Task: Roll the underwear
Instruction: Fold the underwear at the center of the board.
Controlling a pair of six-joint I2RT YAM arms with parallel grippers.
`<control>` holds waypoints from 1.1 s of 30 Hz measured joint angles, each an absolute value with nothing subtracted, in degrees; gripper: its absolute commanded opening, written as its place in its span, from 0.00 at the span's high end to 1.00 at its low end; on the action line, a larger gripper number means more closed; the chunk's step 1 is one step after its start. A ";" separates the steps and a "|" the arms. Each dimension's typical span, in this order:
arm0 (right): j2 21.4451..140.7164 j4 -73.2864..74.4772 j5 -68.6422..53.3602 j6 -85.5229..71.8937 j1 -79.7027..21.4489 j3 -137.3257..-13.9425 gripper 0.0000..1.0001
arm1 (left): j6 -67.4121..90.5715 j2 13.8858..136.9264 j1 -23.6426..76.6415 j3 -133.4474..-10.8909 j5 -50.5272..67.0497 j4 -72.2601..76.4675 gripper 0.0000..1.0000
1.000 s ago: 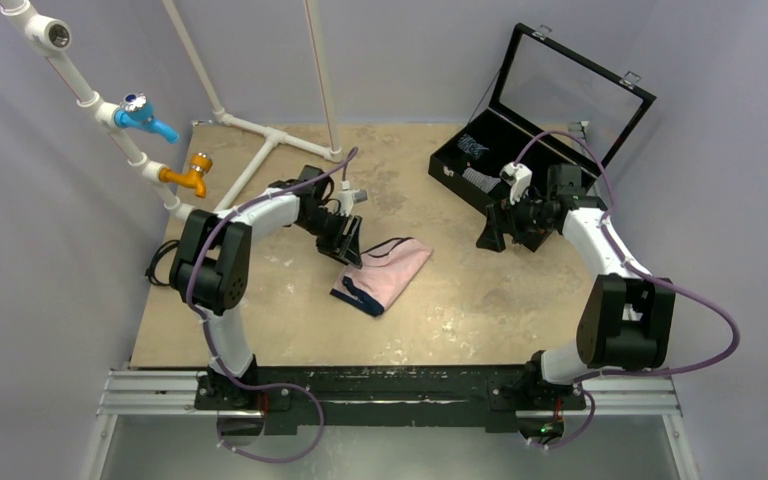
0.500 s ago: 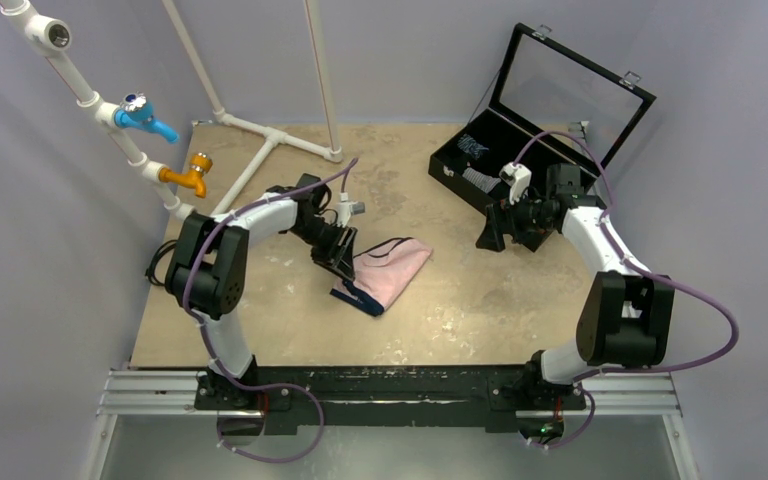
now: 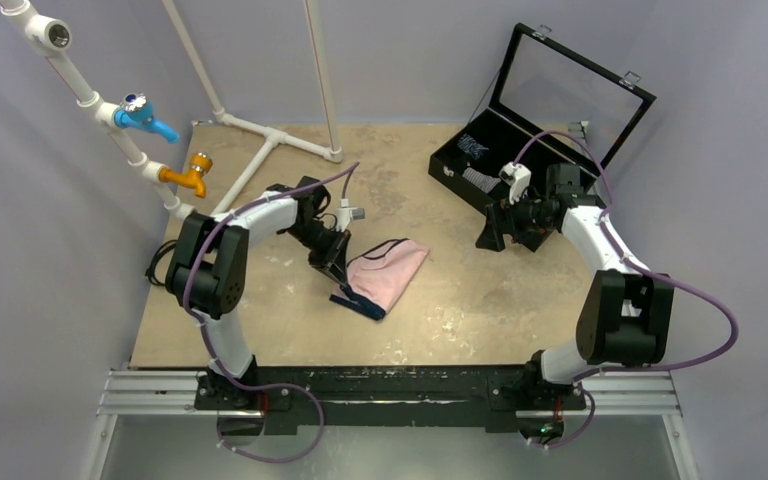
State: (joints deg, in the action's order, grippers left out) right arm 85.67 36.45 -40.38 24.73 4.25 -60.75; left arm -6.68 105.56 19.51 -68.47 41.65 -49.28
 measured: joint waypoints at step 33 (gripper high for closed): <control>87.83 38.04 -43.11 26.85 -5.65 -65.63 0.11 | -8.08 109.23 18.76 -70.50 30.13 -60.86 0.61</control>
State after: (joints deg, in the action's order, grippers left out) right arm 87.83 38.04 -43.11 26.85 -5.65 -65.63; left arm -8.08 109.23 18.76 -70.50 30.13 -60.86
